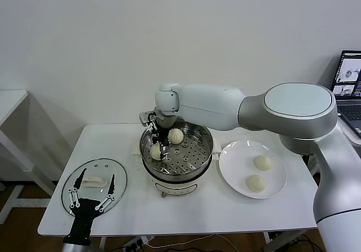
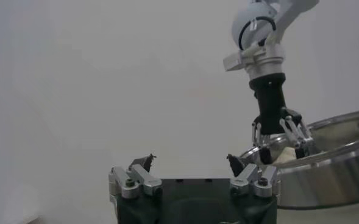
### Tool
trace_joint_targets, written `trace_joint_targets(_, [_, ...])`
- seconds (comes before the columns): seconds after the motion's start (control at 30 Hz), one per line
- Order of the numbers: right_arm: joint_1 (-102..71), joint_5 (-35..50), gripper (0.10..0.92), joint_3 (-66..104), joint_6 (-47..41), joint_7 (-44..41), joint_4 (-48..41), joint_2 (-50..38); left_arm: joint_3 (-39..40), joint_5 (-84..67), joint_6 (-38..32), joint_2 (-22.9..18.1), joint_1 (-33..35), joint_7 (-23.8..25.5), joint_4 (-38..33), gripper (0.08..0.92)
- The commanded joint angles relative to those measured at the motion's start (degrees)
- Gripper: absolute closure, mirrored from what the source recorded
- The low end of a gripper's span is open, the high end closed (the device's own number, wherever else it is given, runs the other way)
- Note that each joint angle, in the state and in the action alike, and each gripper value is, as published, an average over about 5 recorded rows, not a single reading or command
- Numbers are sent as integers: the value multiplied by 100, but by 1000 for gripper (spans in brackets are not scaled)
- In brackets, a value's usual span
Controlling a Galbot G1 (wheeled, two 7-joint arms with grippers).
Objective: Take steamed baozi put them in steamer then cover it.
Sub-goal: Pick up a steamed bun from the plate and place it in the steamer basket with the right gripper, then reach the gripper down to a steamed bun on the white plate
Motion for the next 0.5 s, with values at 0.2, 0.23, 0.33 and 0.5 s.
trace_joint_targets(0.2, [545,-237,203,326,86,-232,930,-1056,-21,9,11,-12,54,-5,-41,177])
trace_joint_targets(0.23, [649,-311,203,377,133,-325,1063,-1280,-19,11,12,-14,59,-4,-46,177])
trace_joint_targets(0.33, [929,-550,203,523,300,-689,1424,-2051,-12,21,15,-17,61,-4,-57,177])
trace_joint_targets(0.5, [1187,-1068,203,658,857,-1593,1671,-3403,1,34,24,-5,50,-3,-68,177])
